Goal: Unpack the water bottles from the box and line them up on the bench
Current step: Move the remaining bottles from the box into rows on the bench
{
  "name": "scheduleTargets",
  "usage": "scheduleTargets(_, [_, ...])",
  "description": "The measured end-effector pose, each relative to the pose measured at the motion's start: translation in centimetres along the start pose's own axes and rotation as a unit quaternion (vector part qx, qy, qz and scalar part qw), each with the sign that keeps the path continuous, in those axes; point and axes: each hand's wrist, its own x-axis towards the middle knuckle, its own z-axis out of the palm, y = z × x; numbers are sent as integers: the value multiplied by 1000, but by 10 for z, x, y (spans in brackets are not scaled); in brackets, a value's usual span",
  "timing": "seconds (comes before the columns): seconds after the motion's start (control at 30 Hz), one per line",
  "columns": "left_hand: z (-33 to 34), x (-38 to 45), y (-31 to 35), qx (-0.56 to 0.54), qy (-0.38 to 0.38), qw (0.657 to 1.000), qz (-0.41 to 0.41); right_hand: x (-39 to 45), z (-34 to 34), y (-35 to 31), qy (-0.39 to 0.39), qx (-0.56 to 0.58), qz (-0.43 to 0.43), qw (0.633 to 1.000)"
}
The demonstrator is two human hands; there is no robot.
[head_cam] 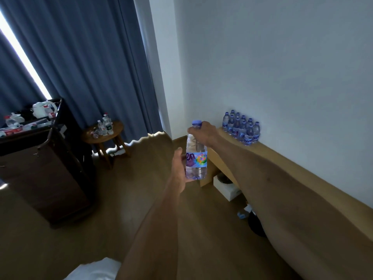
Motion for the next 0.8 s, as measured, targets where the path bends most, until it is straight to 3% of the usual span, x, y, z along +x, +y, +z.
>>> scheduleTargets(0.17, [-44, 11, 13, -29, 78, 996, -30, 15, 43, -17, 22, 97, -14, 995])
scheduleTargets(0.27, [-70, 23, 20, -37, 55, 994, -83, 26, 70, -33, 8, 87, -48, 995])
scheduleTargets(0.4, [-94, 43, 29, 40, 36, 988, -143, 46, 103, -44, -38, 66, -70, 995])
scheduleTargets(0.8, [-166, 199, 70, -19, 90, 983, -158, 214, 203, -60, -85, 77, -65, 991])
